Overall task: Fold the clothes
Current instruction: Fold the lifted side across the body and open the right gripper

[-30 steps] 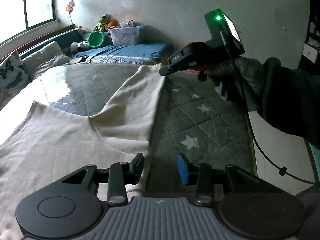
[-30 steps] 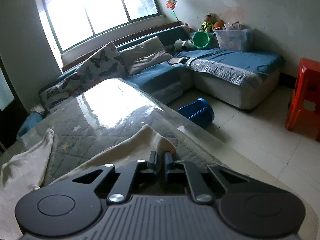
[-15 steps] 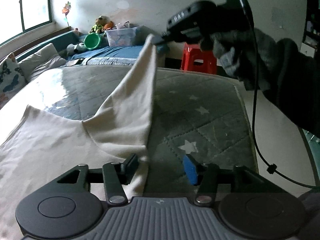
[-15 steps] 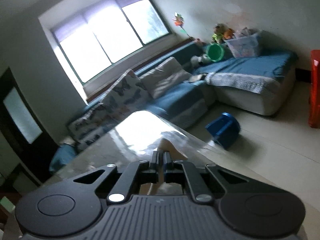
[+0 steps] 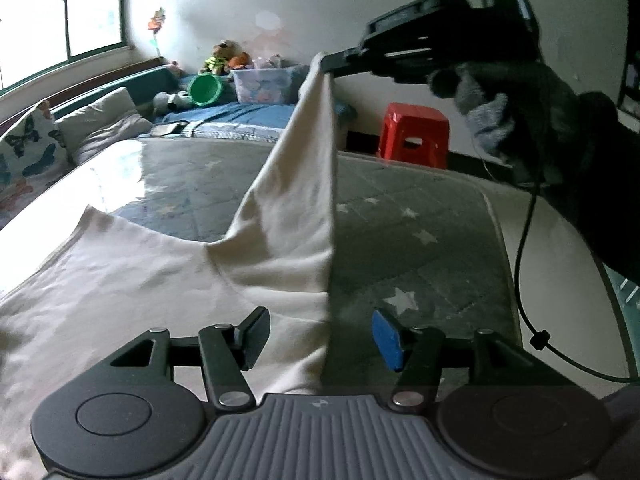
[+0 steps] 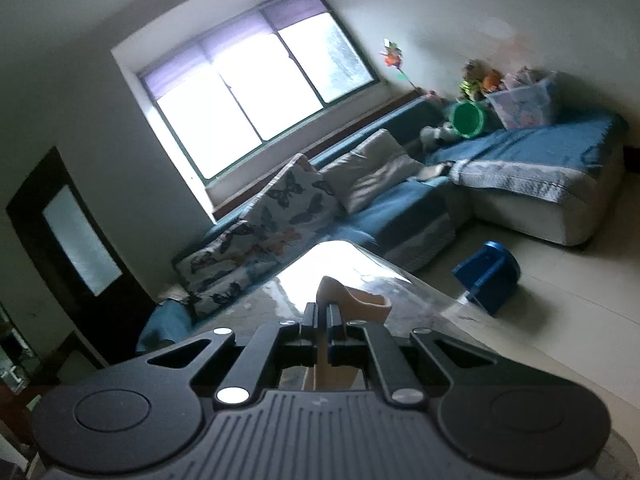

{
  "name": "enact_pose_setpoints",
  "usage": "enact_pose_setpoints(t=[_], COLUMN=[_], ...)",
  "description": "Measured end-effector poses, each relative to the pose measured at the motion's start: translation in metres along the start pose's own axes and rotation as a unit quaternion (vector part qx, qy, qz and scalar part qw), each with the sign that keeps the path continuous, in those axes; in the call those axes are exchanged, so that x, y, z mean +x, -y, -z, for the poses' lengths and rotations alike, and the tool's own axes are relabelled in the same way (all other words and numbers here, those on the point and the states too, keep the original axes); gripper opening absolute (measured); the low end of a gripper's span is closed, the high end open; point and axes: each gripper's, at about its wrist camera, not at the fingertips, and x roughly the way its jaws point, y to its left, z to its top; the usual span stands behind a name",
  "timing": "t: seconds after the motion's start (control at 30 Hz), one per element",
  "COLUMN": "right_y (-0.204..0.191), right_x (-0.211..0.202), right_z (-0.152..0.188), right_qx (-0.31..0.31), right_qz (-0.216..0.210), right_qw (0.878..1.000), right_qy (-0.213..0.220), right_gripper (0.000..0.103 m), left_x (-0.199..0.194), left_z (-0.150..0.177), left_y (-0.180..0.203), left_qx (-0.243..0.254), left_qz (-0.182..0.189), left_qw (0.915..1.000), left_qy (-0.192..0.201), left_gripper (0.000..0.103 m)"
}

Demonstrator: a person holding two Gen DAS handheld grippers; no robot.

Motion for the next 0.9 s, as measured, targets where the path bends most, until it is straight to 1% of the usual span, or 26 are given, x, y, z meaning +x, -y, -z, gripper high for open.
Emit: enact_pose_setpoints(t=[0.17, 0.23, 0.3, 0.37, 0.47, 0.57, 0.6, 0.67, 0.77, 0.83, 0.9], right_y=[-0.039, -0.059, -0.082, -0.106, -0.140, -0.166, -0.171, -0.178, -0.179, -0.174, -0.167], right_x=[-0.011, -0.013, -0.010, -0.006, 0.002, 0.014, 0.017, 0.021, 0.020, 0.014, 0.010], right_z=[-0.005, -0.004, 0.000, 0.009, 0.032, 0.060, 0.069, 0.084, 0.095, 0.097, 0.096], right_qx=[-0.030, -0.048, -0.069, -0.094, -0.134, -0.167, -0.171, -0.178, -0.195, -0.214, -0.233], right_qz=[-0.060, -0.089, -0.122, -0.154, -0.198, -0.234, -0.243, -0.259, -0.271, -0.264, -0.240], right_qw=[0.998, 0.995, 0.990, 0.984, 0.970, 0.954, 0.949, 0.939, 0.929, 0.926, 0.927], right_qy=[0.012, 0.013, 0.006, -0.009, -0.041, -0.087, -0.102, -0.135, -0.160, -0.165, -0.171], right_gripper=[0.003, 0.003, 0.003, 0.003, 0.003, 0.003, 0.006, 0.009, 0.010, 0.013, 0.019], left_x=[-0.020, -0.027, -0.038, -0.051, -0.068, -0.079, -0.082, -0.085, -0.086, -0.085, -0.089], left_z=[0.008, 0.011, 0.016, 0.022, 0.031, 0.041, 0.044, 0.050, 0.057, 0.061, 0.066], left_y=[-0.015, -0.022, -0.029, -0.036, -0.047, -0.057, -0.060, -0.066, -0.072, -0.076, -0.079], left_qx=[-0.033, -0.046, -0.059, -0.072, -0.098, -0.120, -0.127, -0.142, -0.160, -0.166, -0.172], left_qz=[-0.010, -0.013, -0.019, -0.029, -0.045, -0.061, -0.067, -0.075, -0.086, -0.091, -0.095], left_qw=[0.9992, 0.9985, 0.9974, 0.9957, 0.9921, 0.9884, 0.9872, 0.9846, 0.9814, 0.9802, 0.9789], left_qy=[0.020, 0.028, 0.037, 0.049, 0.065, 0.070, 0.070, 0.069, 0.063, 0.057, 0.057], left_gripper=[0.065, 0.067, 0.068, 0.070, 0.073, 0.073, 0.074, 0.074, 0.074, 0.074, 0.074])
